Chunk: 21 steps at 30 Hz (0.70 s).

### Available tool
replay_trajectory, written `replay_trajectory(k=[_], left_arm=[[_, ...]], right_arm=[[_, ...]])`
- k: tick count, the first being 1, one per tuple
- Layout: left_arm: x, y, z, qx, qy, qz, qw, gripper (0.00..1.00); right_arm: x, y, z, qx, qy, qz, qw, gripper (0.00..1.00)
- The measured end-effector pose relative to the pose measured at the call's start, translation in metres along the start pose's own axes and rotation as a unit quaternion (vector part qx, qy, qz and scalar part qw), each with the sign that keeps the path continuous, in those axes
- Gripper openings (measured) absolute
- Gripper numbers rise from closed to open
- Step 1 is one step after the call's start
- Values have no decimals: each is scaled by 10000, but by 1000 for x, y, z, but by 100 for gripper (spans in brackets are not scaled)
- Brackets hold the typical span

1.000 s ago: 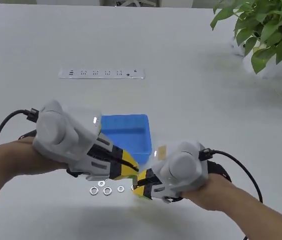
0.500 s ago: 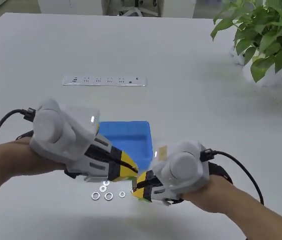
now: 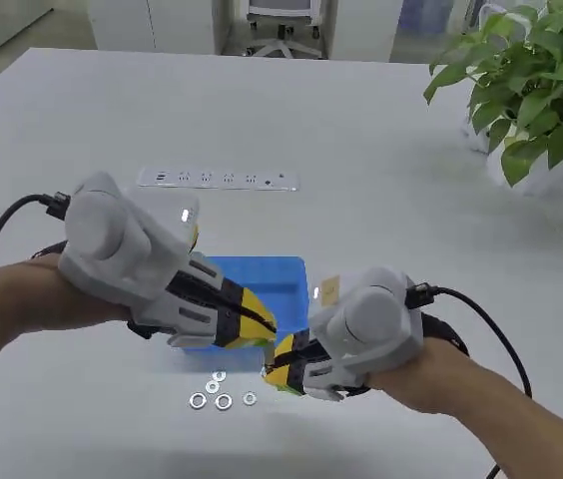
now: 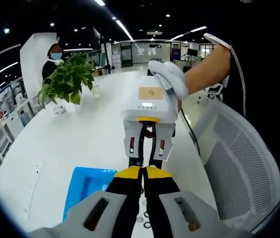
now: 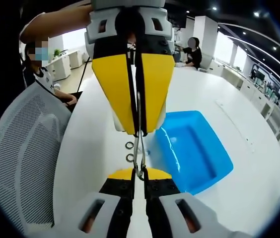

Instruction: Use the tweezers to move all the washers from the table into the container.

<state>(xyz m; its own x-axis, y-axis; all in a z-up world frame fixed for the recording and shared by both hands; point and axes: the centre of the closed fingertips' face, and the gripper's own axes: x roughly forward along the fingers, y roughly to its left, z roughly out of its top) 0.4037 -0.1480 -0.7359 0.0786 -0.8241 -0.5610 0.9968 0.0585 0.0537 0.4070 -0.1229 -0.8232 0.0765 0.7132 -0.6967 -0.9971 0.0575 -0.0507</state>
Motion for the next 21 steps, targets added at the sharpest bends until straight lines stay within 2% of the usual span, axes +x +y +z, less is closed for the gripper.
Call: replay_trajectory(k=[8, 21], left_arm=[[-10, 9, 8, 70, 12, 63, 10000, 5], [-19, 38, 18, 255, 211, 88, 9994, 5]], right_arm=[[-5, -12, 12, -145, -12, -23, 9999, 8], [-9, -42, 28, -205, -118, -130, 9996, 8]])
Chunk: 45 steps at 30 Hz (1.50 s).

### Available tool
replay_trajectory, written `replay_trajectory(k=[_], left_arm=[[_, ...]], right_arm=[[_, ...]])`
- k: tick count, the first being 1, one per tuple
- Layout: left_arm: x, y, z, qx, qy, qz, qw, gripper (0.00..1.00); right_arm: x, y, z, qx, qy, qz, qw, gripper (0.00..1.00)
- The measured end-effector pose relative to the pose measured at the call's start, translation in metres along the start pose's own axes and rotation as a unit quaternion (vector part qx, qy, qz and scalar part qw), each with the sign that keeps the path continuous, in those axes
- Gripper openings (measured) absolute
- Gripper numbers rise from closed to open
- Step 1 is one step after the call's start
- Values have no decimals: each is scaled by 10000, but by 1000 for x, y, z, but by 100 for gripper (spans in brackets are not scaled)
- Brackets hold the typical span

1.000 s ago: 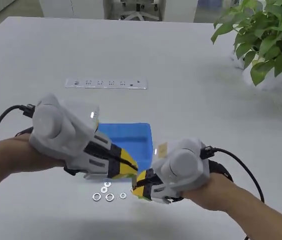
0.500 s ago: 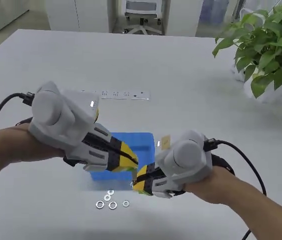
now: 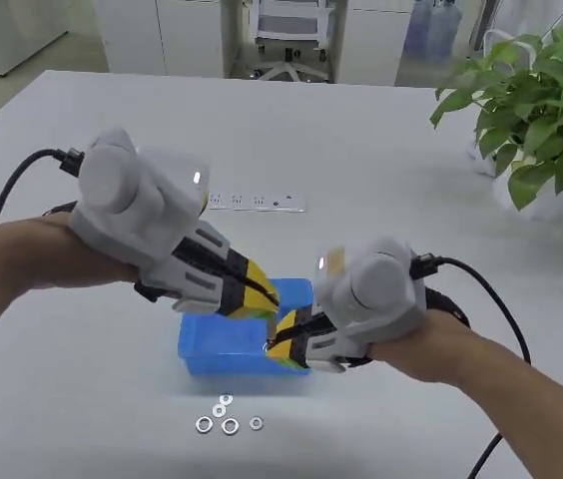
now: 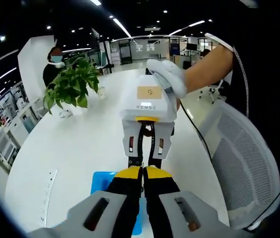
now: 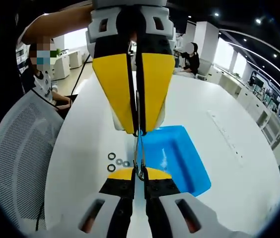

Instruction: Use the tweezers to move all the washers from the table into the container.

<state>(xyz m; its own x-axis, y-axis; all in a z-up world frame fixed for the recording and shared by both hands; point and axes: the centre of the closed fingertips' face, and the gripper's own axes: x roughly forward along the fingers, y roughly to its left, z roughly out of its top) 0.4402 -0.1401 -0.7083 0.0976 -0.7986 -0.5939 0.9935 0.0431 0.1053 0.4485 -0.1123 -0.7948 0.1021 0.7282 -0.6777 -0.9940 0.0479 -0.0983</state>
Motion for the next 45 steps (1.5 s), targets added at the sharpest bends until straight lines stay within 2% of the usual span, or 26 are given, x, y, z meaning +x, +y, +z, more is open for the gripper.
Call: replay_trajectory(k=[11, 28, 45], left_arm=[[4, 22, -6, 35, 99, -7, 9999, 5], [23, 47, -35, -187, 225, -58, 9996, 5], [37, 57, -58, -392, 318, -67, 9987, 5]], right_arm=[[7, -23, -3, 57, -47, -8, 10000, 8], [33, -44, -24, 102, 69, 232, 9997, 8], [53, -52, -42, 58, 236, 450, 9987, 8]])
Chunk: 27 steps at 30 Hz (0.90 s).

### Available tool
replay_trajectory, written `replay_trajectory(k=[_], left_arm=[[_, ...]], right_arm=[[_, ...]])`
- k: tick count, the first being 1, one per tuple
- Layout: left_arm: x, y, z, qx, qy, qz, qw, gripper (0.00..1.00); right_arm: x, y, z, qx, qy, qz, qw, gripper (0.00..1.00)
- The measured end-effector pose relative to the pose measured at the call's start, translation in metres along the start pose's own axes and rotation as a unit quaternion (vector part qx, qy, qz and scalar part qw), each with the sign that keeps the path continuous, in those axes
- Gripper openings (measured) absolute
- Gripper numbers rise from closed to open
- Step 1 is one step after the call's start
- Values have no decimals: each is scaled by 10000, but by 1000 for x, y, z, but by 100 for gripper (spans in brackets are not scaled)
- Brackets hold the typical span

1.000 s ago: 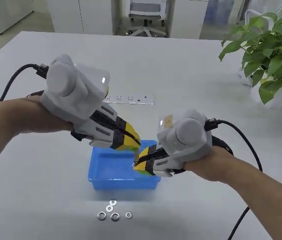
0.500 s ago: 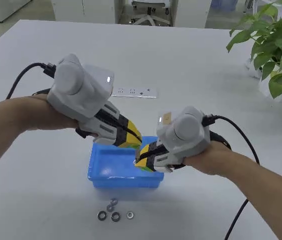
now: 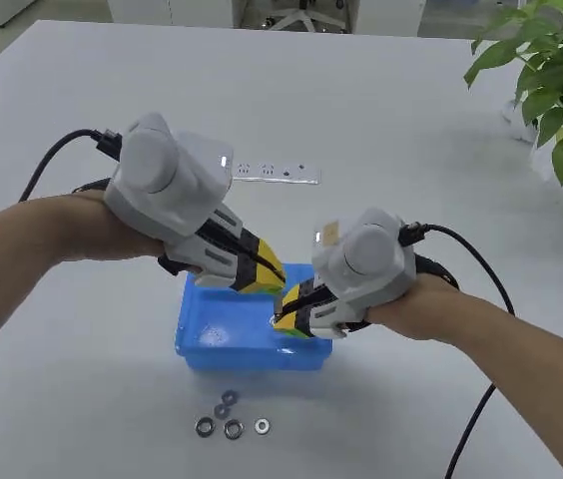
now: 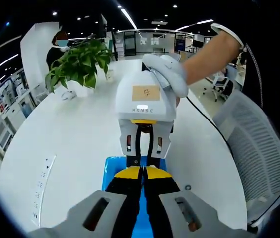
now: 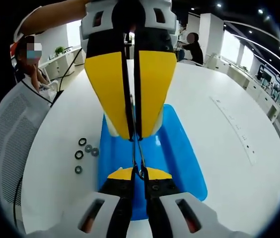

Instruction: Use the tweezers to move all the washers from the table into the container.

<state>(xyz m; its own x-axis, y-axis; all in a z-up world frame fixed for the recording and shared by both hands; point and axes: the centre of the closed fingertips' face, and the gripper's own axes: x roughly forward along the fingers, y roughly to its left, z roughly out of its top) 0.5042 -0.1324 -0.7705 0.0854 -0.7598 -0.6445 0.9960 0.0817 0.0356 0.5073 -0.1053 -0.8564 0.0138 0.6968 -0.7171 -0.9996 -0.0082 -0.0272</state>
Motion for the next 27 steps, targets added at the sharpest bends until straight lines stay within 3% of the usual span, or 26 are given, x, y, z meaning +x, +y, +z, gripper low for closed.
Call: replay_trajectory(k=[15, 27], left_arm=[[6, 0, -13, -117, 79, 19, 9999, 5], [6, -1, -12, -72, 100, 48, 9999, 5]], right_arm=[[11, 1, -10, -183, 229, 116, 9995, 9], [10, 1, -9, -250, 260, 54, 9993, 10]])
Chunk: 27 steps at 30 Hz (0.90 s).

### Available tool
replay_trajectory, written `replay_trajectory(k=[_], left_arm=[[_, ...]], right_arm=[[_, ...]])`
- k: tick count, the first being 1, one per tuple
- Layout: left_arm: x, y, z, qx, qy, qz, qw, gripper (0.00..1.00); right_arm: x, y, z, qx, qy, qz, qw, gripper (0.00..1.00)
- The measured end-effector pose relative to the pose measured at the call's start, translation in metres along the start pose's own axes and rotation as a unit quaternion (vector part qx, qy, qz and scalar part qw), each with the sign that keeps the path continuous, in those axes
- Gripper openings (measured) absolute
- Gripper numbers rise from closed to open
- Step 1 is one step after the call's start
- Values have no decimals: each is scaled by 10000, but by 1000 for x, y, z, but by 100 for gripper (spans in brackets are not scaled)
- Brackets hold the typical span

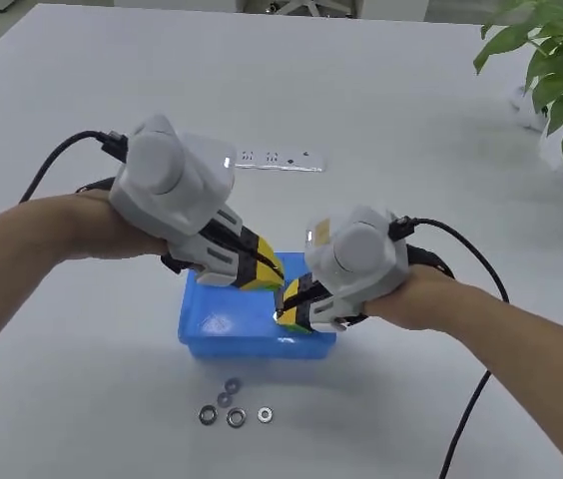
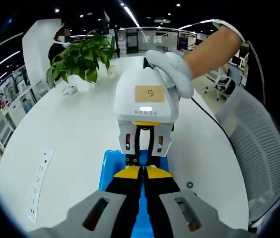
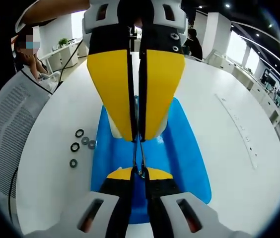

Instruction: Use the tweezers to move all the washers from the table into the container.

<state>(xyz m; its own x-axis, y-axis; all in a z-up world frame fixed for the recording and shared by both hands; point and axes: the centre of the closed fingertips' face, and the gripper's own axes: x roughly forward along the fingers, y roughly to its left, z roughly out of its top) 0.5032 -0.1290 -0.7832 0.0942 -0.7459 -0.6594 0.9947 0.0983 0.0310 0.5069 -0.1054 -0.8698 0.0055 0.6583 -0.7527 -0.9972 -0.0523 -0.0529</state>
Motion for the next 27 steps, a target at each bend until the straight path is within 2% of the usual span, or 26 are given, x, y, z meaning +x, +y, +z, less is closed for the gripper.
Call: replay_trajectory(k=[9, 22, 27], left_arm=[[-5, -2, 5, 15, -14, 25, 10000, 5], [-22, -8, 18, 91, 16, 132, 9999, 5], [-29, -15, 24, 112, 20, 147, 9998, 5]], right_arm=[[-5, 2, 6, -67, -35, -46, 10000, 11], [-20, 5, 22, -106, -183, -177, 9996, 11], [-27, 10, 28, -115, -237, -205, 9994, 11]])
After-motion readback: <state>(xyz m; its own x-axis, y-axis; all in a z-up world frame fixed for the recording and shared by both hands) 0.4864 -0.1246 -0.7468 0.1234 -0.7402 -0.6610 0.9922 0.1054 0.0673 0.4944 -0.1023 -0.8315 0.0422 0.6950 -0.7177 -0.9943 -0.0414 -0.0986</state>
